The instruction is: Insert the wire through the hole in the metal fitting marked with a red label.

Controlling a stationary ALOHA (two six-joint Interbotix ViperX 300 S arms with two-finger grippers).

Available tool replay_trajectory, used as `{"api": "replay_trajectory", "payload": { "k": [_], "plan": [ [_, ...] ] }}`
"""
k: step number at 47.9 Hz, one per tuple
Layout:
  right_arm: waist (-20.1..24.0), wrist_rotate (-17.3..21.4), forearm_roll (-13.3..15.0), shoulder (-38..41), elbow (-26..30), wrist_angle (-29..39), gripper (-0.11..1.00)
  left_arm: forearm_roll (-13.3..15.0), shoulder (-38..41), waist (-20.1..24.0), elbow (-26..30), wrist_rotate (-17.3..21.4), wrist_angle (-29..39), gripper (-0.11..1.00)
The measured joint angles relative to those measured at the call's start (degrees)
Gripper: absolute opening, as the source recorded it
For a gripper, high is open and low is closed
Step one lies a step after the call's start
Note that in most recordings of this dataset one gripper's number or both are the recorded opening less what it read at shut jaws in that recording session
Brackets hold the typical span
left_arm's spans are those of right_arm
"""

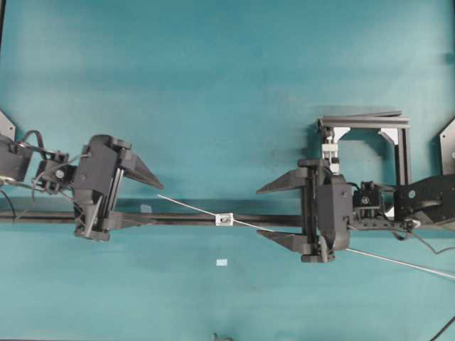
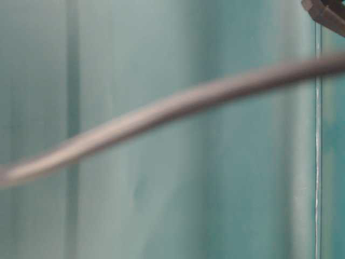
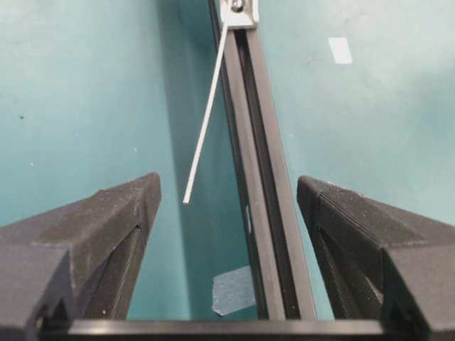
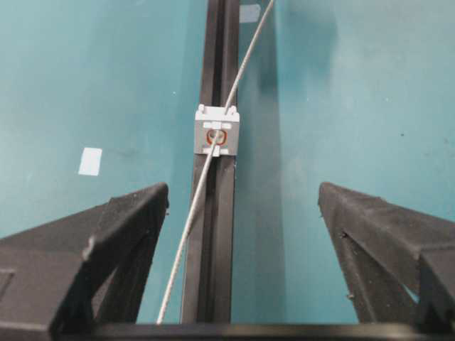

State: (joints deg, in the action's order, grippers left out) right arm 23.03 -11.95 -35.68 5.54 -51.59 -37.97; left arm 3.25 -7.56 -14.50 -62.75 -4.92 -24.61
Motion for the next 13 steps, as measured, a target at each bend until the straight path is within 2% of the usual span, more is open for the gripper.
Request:
{"api": "replay_trajectory", "payload": {
  "k": [13],
  "plan": [
    [-0.4, -0.1, 0.1, 0.0, -0.4, 0.0, 0.94, 0.0, -4.0, -0.1, -1.7, 0.0, -0.3, 0.9]
  ]
}}
